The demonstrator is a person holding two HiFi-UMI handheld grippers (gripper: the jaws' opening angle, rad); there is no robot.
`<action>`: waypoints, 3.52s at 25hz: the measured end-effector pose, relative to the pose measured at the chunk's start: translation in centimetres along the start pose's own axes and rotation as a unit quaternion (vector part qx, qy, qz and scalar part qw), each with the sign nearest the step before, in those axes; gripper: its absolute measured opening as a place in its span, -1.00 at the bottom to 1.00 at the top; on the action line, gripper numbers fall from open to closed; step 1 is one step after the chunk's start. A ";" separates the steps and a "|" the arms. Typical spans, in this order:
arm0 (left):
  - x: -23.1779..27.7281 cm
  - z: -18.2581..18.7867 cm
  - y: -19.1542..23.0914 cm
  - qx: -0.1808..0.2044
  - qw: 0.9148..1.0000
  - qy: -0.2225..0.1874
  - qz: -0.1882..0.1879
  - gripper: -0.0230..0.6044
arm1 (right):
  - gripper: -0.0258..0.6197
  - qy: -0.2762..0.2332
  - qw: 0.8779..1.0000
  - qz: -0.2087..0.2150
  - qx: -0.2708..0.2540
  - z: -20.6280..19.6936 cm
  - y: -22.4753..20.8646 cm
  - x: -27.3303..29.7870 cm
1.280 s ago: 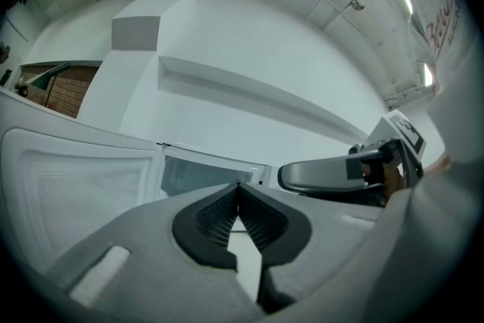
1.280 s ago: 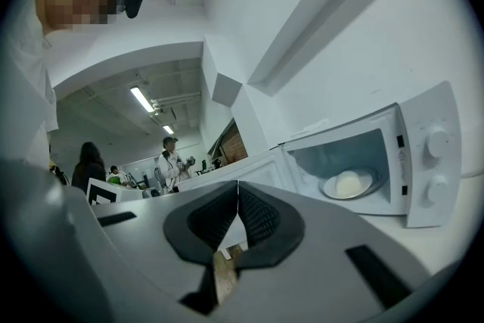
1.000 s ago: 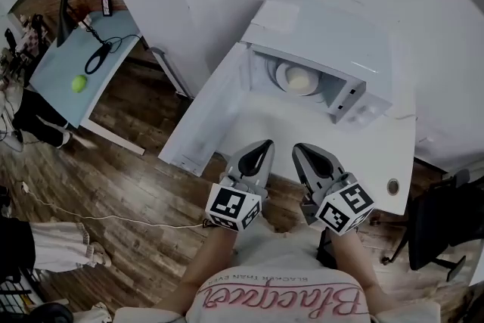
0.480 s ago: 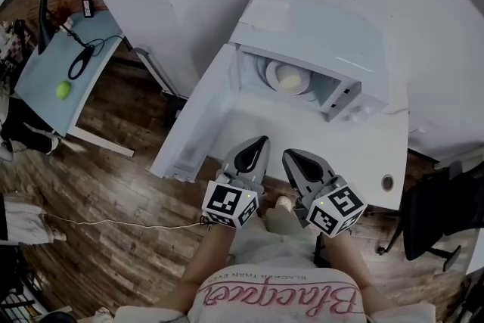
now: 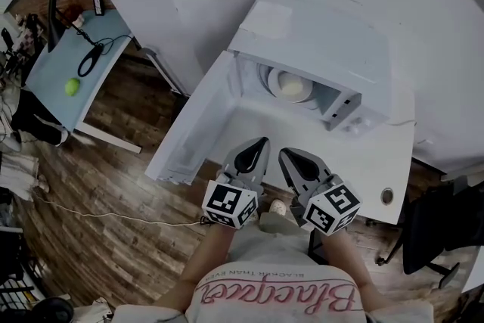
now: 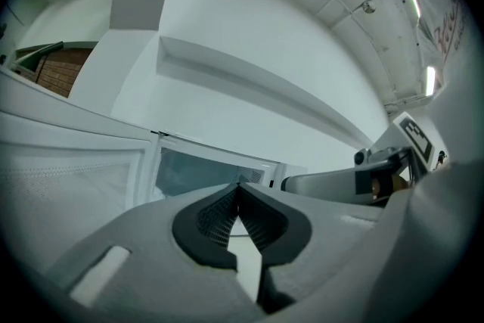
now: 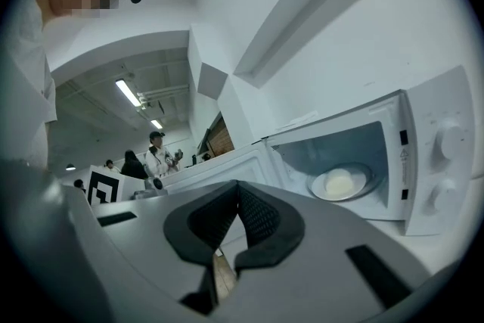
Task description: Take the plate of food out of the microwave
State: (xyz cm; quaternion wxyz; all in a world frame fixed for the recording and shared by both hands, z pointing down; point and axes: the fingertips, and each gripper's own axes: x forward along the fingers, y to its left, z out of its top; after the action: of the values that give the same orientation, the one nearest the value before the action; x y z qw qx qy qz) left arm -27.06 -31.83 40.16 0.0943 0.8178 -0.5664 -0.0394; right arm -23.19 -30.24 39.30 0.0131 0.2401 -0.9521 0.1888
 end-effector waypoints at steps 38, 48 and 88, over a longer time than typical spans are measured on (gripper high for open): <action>8.8 -2.9 4.8 0.035 0.999 0.034 0.010 -0.91 | -0.88 -0.041 0.976 -0.061 0.203 -2.1 -13.5 7.0; 9.9 -5.1 6.9 0.024 0.998 0.053 -0.025 -0.91 | -0.73 -0.073 0.925 -0.134 0.347 -6.1 -17.4 9.4; 10.9 -3.0 10.6 -0.045 0.997 0.035 -0.057 -0.91 | -0.56 -0.086 0.737 -0.353 0.571 -10.1 -23.1 11.4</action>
State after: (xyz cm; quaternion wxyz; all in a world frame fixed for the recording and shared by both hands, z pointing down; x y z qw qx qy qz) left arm -32.42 -45.31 45.68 0.1484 0.8445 -0.5129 -0.0415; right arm -23.25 -50.46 58.15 -0.1426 0.5365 -0.5099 0.6571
